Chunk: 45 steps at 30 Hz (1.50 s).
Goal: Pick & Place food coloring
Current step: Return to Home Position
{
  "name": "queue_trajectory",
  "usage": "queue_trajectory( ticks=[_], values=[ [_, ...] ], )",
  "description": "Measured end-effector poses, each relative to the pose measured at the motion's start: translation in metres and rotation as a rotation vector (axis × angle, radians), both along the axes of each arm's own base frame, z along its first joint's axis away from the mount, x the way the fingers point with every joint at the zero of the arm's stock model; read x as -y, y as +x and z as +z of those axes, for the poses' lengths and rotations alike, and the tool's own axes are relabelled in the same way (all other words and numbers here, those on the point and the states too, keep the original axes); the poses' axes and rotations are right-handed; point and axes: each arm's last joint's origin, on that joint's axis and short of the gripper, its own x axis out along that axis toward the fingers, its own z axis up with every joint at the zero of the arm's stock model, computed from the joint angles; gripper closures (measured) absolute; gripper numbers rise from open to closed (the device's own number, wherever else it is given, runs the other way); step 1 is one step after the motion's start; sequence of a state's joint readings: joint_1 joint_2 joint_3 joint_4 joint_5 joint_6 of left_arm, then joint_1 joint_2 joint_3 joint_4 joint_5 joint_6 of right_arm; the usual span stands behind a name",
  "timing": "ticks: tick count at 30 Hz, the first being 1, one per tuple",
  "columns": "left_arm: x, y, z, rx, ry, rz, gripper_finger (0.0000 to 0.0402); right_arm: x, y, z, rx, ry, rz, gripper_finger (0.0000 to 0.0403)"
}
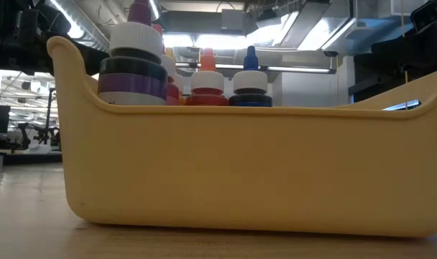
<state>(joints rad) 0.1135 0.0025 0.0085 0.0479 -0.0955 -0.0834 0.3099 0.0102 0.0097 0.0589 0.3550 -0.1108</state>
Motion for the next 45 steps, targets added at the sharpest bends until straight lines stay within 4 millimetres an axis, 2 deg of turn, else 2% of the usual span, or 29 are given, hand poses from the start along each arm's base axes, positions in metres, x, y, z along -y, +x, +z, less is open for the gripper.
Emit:
queue_trajectory(
  ticks=[45],
  values=[
    [0.0,0.0,-0.0001,-0.001,0.0,0.0,0.0293,0.0,0.0,0.0001,0.0,0.001,0.0,0.0161]
  ],
)
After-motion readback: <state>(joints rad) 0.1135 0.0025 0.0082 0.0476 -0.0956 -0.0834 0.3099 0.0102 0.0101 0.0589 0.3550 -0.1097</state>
